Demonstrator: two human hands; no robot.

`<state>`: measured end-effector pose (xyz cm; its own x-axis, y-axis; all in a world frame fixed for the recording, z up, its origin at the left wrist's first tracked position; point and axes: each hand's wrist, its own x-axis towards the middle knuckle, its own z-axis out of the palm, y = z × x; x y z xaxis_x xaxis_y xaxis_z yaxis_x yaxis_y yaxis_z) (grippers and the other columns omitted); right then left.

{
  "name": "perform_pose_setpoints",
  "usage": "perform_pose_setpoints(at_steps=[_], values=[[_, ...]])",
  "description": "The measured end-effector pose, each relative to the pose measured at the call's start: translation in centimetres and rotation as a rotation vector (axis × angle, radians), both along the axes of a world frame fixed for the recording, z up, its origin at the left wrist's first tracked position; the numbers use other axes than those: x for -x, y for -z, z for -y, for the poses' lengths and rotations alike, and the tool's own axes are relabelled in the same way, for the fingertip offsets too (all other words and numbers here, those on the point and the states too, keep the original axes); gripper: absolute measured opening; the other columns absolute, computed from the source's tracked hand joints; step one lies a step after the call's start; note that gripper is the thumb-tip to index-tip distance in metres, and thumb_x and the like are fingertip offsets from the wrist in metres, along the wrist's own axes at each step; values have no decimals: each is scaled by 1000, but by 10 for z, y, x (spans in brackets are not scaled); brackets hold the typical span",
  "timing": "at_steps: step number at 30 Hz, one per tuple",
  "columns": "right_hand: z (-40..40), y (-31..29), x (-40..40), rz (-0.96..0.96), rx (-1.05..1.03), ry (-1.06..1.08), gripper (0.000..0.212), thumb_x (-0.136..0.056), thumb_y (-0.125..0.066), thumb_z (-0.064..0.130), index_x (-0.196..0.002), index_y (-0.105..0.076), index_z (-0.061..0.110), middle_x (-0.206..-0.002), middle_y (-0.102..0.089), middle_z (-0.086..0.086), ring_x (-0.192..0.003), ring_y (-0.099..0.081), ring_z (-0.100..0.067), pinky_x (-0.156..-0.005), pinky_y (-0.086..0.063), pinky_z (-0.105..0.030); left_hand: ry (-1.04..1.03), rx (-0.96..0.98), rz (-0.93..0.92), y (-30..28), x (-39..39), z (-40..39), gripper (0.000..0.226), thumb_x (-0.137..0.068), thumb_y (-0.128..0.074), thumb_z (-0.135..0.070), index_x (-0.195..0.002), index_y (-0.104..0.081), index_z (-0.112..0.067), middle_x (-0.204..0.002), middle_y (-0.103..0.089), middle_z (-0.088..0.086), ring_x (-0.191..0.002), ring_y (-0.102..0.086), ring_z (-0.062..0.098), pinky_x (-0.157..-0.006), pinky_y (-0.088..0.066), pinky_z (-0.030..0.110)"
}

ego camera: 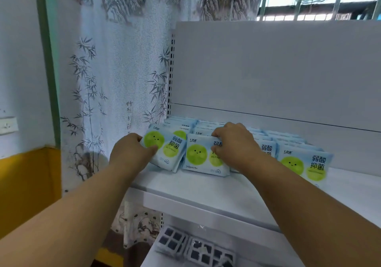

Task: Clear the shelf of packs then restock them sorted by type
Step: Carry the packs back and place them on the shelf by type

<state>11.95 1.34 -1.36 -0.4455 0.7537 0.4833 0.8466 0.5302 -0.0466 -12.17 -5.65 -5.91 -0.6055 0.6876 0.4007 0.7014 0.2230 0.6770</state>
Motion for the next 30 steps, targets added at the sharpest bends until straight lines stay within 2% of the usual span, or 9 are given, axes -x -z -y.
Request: perform_pose_setpoints(at_steps=[3, 7, 11, 13, 15, 19, 21, 27, 30], values=[[2, -1, 8, 136, -140, 62, 39, -93, -56, 42, -129, -54, 27, -121, -54, -2, -115, -44, -27, -94, -37, -38, 28, 31, 116, 1, 4, -14, 37, -77, -77, -40, -93, -61, -11, -88, -67, 10, -81, -65, 30, -73, -54, 38], [9, 7, 20, 243, -194, -2, 60, -82, -66, 52, -132, -46, 26, -124, -49, -3, -116, -43, -27, -96, -35, -41, 34, 150, 74, -4, 3, -25, 37, -80, -71, -41, -96, -60, -9, -93, -65, 12, -90, -63, 32, -72, -46, 32], [6, 19, 29, 292, -261, 9, 57, -83, -67, 34, -133, -42, 22, -120, -48, -6, -111, -44, -28, -89, -36, -41, 51, 246, 24, -8, 0, -28, 36, -84, -64, -45, -88, -55, -10, -88, -60, 10, -86, -57, 30, -71, -42, 30], [7, 21, 30, 266, -254, 25, 51, -83, -66, 26, -129, -46, 21, -117, -48, -6, -108, -43, -28, -86, -36, -39, 61, 244, 19, -9, -6, -28, 33, -87, -61, -44, -80, -52, -13, -80, -56, 5, -82, -53, 27, -69, -39, 28], [9, 22, 29, 235, -227, 25, 48, -82, -64, 23, -128, -48, 21, -119, -47, -6, -109, -43, -27, -86, -36, -38, 65, 227, 1, -10, -11, -25, 31, -87, -60, -43, -83, -51, -14, -81, -54, 3, -83, -52, 26, -70, -39, 28], [32, 20, 28, 145, -214, -8, 48, -88, -59, 30, -133, -47, 20, -131, -44, -7, -119, -41, -28, -95, -36, -38, 48, 176, -136, -5, -14, -8, 50, -87, -61, -46, -121, -49, -11, -119, -54, 13, -109, -55, 34, -88, -46, 39], [53, 19, 33, 101, -219, -33, 48, -90, -60, 34, -134, -47, 20, -133, -45, -7, -121, -40, -28, -97, -36, -39, 81, 92, -211, -2, -17, 11, 52, -88, -62, -43, -128, -47, -14, -123, -53, 12, -111, -54, 34, -91, -47, 41], [146, 34, 84, -66, -159, -168, 49, -89, -63, 36, -133, -51, 19, -126, -49, -5, -116, -45, -27, -95, -39, -41, 209, -94, -265, 14, -1, 119, 41, -89, -62, -35, -127, -52, -21, -120, -58, 2, -107, -56, 23, -89, -48, 39], [201, 57, 124, -141, -106, -273, 50, -86, -67, 33, -131, -54, 17, -123, -52, -8, -114, -47, -29, -94, -42, -44, 189, -99, -281, 41, 28, 196, 41, -91, -62, -33, -129, -53, -22, -122, -57, -1, -108, -57, 19, -90, -50, 37]])
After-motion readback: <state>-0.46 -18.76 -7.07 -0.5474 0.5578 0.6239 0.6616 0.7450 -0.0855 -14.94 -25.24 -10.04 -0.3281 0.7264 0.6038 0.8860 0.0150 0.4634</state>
